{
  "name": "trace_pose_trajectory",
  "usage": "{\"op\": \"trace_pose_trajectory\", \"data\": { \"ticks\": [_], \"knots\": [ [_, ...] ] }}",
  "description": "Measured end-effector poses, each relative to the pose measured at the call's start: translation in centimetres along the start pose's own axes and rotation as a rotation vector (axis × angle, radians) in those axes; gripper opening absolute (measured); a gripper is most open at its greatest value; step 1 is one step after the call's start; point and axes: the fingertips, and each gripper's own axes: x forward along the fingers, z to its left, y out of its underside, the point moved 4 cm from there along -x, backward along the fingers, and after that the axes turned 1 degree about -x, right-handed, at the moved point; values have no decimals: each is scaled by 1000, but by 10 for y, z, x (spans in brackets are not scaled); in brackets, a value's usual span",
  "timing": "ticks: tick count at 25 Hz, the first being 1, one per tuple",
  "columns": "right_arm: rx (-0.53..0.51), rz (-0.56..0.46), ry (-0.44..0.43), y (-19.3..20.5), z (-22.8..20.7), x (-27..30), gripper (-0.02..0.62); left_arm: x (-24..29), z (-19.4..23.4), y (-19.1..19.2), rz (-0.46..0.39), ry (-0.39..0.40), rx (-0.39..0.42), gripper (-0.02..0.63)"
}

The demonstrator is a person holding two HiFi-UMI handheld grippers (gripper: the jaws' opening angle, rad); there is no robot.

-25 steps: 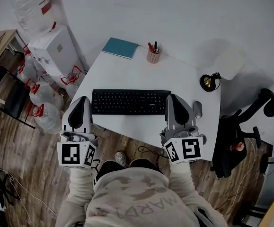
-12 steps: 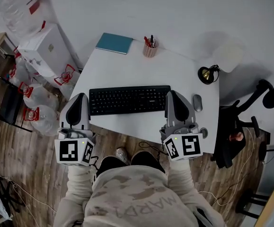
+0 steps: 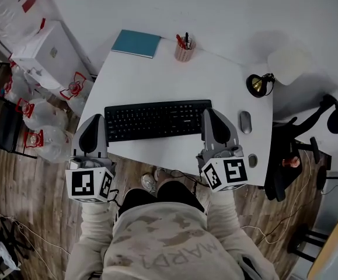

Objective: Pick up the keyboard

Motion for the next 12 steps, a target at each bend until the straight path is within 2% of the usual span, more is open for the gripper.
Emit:
{"op": "trace_pose_trajectory", "data": {
  "ticks": [12],
  "knots": [
    [35,202,39,71,-29,27,11,34,18,65,181,-27,-42,6]
  ]
}}
